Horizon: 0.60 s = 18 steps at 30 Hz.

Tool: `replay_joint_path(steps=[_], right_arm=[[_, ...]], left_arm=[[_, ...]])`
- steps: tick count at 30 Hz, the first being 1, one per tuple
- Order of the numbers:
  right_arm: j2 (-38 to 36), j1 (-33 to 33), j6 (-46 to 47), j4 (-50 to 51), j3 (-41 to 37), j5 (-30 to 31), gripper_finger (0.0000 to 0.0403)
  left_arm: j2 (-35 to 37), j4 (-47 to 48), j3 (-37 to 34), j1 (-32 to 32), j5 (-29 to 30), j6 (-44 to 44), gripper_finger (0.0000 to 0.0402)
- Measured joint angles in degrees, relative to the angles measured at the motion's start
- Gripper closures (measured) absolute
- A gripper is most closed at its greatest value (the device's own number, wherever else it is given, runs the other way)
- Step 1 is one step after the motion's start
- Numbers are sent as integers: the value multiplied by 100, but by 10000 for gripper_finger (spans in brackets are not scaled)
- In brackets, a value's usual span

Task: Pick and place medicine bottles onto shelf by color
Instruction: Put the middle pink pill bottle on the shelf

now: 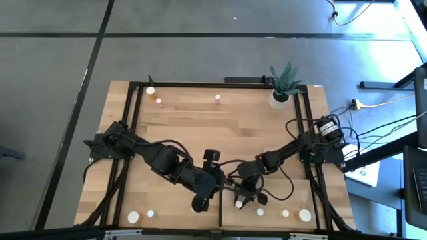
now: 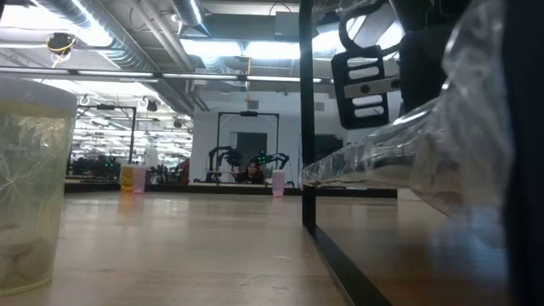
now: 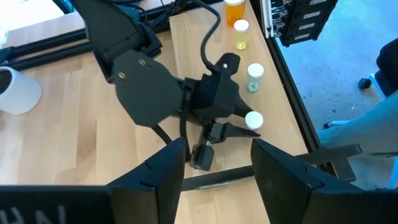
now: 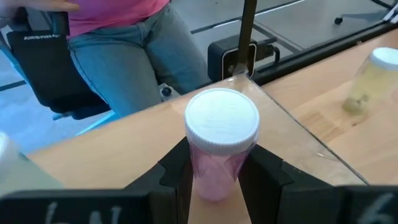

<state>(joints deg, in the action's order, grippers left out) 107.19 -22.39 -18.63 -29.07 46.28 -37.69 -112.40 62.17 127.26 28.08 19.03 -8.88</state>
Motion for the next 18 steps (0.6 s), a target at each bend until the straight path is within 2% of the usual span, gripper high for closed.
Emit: replay_joint_path(steps=[12,18], right_arm=[[62,2,-49,-70,4,0,291],[62,2,15,-121,4,251,279]], left_arm=[[0,39,0,-195,0,0,225],[0,39,0,-254,0,0,225]])
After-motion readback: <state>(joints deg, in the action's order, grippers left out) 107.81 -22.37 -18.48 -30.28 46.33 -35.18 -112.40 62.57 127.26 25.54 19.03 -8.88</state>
